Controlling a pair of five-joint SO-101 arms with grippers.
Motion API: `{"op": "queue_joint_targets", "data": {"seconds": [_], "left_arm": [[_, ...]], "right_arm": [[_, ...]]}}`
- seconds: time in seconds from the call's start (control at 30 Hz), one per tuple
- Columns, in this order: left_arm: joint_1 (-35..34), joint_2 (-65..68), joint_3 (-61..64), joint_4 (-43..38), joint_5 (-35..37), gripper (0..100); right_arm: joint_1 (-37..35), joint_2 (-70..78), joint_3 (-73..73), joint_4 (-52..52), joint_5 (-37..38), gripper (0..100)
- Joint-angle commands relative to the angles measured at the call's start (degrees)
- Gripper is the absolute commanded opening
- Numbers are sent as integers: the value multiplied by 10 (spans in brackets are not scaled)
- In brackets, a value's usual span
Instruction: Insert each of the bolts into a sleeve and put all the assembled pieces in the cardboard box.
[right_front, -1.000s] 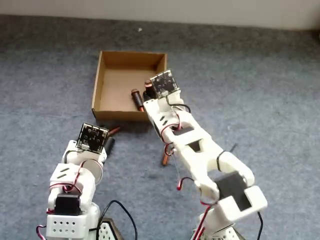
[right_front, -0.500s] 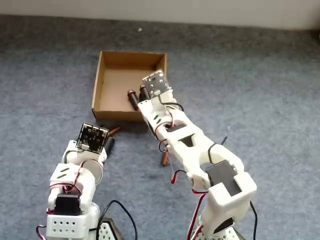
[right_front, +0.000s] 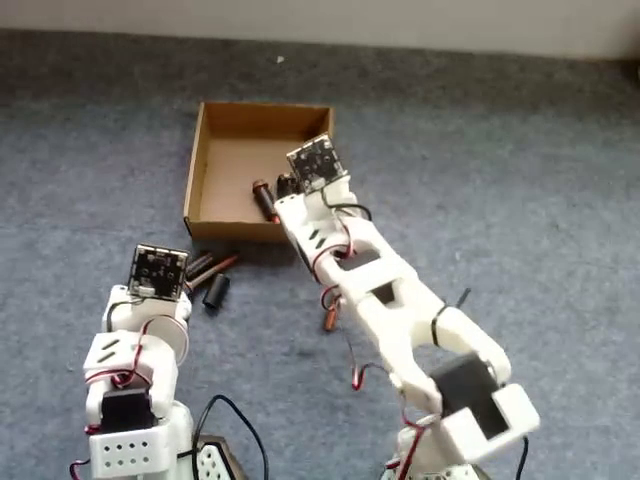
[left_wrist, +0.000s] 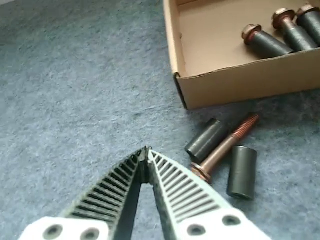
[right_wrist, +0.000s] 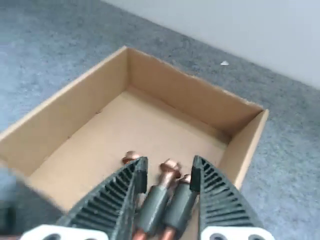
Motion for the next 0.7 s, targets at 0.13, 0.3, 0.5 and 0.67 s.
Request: {"op": "queue_joint_targets", "data": {"seconds": [0.13,0.3,0.5,0.67], "left_arm": [[-134,-3,-51,0,-3,6],[-172,-3,-55,-1,-3,6],[-171,-3,-53,-1,-3,6],[-170,-3,-51,-1,-3,7]], "right_arm": [[-99,-124,15,195,2,131],[-154,-106,4,274,2,131],[-179,-55,-59,306,-80,131],[-181,-7,-220,496,-224,131]]}}
